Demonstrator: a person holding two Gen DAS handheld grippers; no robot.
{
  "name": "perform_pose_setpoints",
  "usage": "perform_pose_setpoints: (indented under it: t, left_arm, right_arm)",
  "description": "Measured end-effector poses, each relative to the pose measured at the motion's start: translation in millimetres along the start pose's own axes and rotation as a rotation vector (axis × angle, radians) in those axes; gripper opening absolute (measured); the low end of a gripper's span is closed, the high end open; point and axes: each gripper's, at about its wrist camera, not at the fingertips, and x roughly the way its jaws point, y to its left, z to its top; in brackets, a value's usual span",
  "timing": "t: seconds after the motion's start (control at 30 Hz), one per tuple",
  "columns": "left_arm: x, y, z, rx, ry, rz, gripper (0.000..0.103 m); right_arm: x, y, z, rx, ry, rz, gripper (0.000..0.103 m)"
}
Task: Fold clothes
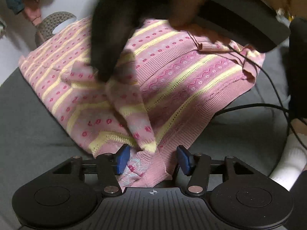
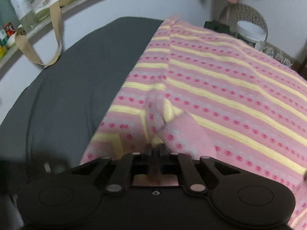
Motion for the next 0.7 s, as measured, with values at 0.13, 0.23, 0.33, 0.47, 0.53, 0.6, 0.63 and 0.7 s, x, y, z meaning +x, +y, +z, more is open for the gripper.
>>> perform_pose_setpoints:
  t: [0.13, 0.23, 0.33, 0.47, 0.53, 0.6, 0.63, 0.7]
  left_arm:
    - [-21.8, 37.1, -9.2, -0.215, -0.098, 0.057, 0.054]
    - [-41.8, 71.4, -27.0, -0.449, -0.209, 0.093, 0.054]
    - [-49.8, 100.4, -46.6, -0.684, -0.26, 0.108, 0.055]
    - [-46.3, 112.1, -53.9, -0.816, -0.238, 0.151, 0.055]
    - [-41.3, 112.0, -52.2, -0.827, -0.214, 0.204, 0.055]
    - [-38.3, 113.1, -50.1, -0.832, -0.198, 0.246, 0.055]
    - [-37.2, 113.8, -49.1, -0.831, -0.196, 0.257, 0.055]
    - [-38.3, 114.8, -48.9, -0.832, -0.2, 0.262, 0.055]
  right_arm:
    - [-18.7, -14.1, -26.0, -0.023, 0.001, -0.039, 0.006]
    - [-28.3, -36.1, -46.3, 0.049, 0.033, -0.022, 0.006]
    - [-33.2, -51.3, -58.8, 0.146, 0.059, 0.019, 0.011]
    - [-44.9, -54.9, -60.9, 0.233, 0.003, 0.087, 0.041]
    - [-48.8, -40.2, -56.9, 0.171, -0.041, 0.126, 0.041]
    - [-51.5, -16.6, -53.9, 0.035, -0.08, 0.172, 0.041]
    - [-52.0, 1.6, -53.8, -0.088, -0.096, 0.199, 0.042]
    - [-48.8, 43.7, -60.0, -0.382, -0.104, 0.228, 0.042]
